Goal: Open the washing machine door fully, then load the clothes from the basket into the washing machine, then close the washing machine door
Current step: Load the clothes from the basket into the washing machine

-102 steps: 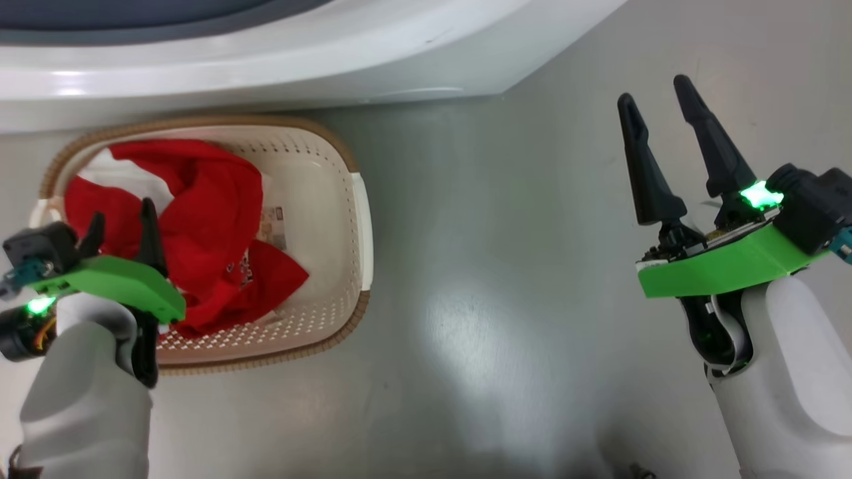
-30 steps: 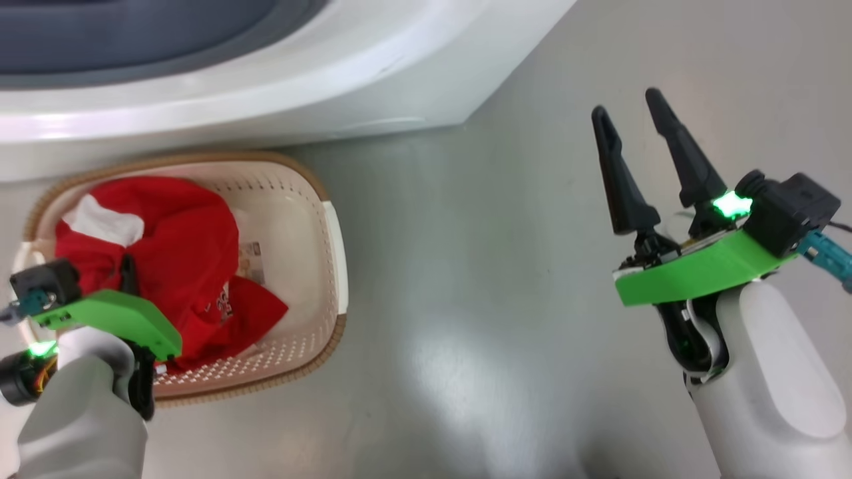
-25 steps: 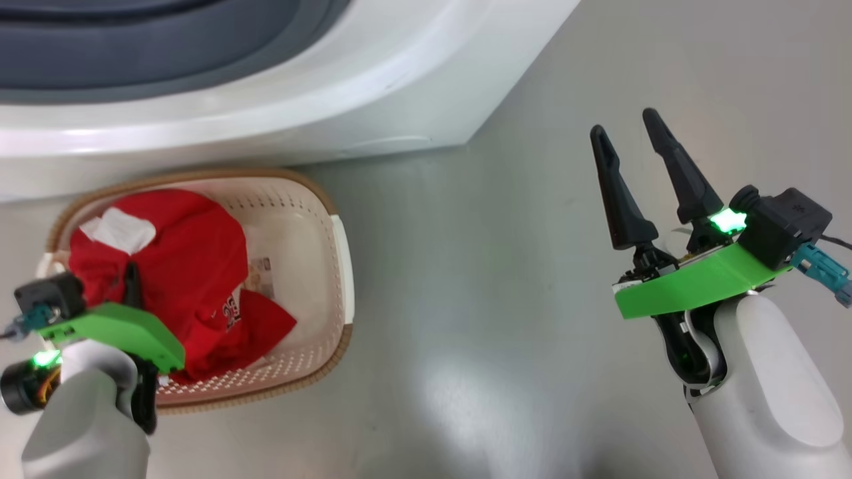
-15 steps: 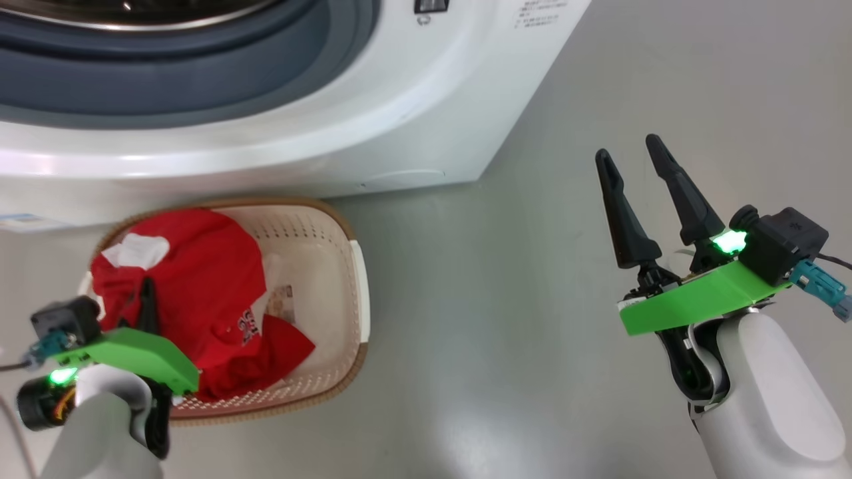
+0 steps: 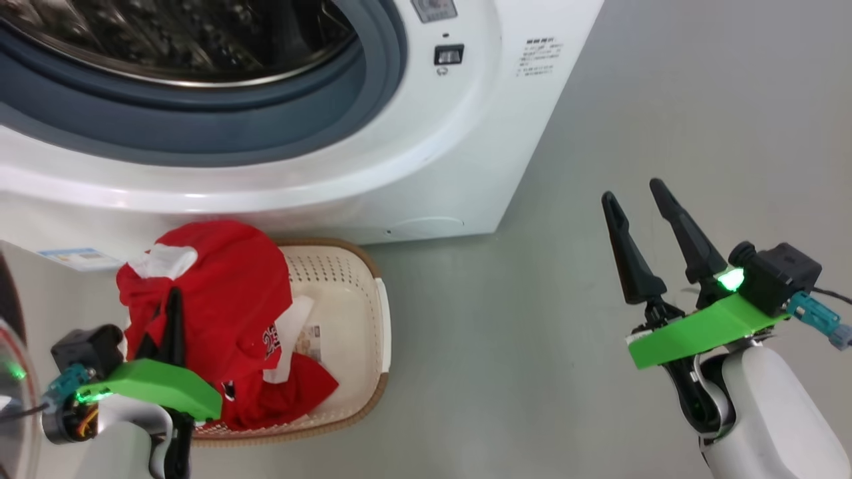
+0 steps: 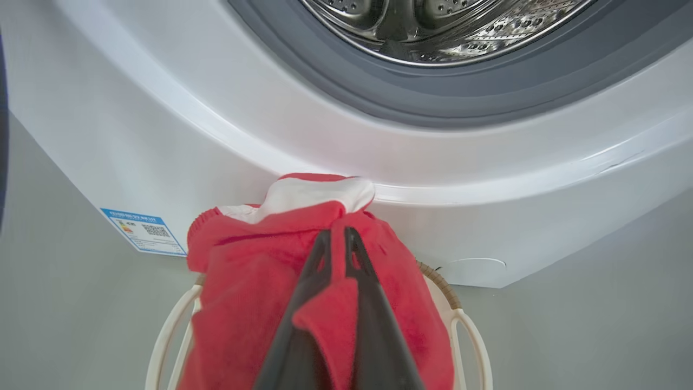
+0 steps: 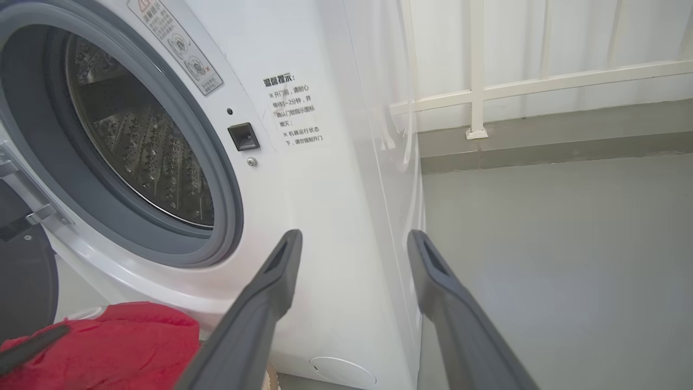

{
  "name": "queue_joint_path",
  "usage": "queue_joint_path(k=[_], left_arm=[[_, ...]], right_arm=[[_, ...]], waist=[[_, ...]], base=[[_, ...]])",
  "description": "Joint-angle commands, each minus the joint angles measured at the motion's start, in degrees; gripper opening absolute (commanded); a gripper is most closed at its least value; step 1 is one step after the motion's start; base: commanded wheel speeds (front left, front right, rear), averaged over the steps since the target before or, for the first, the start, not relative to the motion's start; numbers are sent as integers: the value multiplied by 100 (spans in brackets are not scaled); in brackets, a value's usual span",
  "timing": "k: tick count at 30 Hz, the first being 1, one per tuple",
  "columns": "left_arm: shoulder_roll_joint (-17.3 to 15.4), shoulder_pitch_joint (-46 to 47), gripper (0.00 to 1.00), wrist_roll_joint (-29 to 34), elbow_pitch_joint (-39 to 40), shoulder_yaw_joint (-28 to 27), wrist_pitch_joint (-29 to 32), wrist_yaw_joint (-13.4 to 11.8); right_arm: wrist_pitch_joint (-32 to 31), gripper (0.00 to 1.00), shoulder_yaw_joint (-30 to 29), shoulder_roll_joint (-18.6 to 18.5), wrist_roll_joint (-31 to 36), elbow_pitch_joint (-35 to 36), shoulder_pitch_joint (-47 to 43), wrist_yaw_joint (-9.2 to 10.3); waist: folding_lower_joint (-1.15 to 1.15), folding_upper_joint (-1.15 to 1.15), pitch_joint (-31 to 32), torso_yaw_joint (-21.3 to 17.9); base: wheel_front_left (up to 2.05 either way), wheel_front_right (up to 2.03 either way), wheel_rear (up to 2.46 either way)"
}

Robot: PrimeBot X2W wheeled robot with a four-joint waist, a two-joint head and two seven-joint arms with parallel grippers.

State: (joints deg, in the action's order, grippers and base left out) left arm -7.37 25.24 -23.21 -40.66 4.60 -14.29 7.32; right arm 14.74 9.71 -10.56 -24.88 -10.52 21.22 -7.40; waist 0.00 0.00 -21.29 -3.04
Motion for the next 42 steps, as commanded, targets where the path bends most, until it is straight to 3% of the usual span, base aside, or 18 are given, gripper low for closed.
queue_joint_path(k=[1, 24, 42], left_arm=[[-195, -150, 0, -46, 258, -119, -71, 16], [46, -1606, 0, -113, 2706, -112, -71, 16], [148, -1958, 0, -82, 3438, 6, -51, -105]], right_arm=[[26, 100, 89, -25, -47, 105, -157, -9], [26, 100, 97, -233, -133, -34, -852, -9], [26, 100, 15, -278, -127, 28, -972, -9]], waist=[[0, 0, 191, 88], [0, 0, 1348, 183], [0, 0, 1480, 176]], base=[[0, 0, 0], [0, 0, 0], [0, 0, 0]])
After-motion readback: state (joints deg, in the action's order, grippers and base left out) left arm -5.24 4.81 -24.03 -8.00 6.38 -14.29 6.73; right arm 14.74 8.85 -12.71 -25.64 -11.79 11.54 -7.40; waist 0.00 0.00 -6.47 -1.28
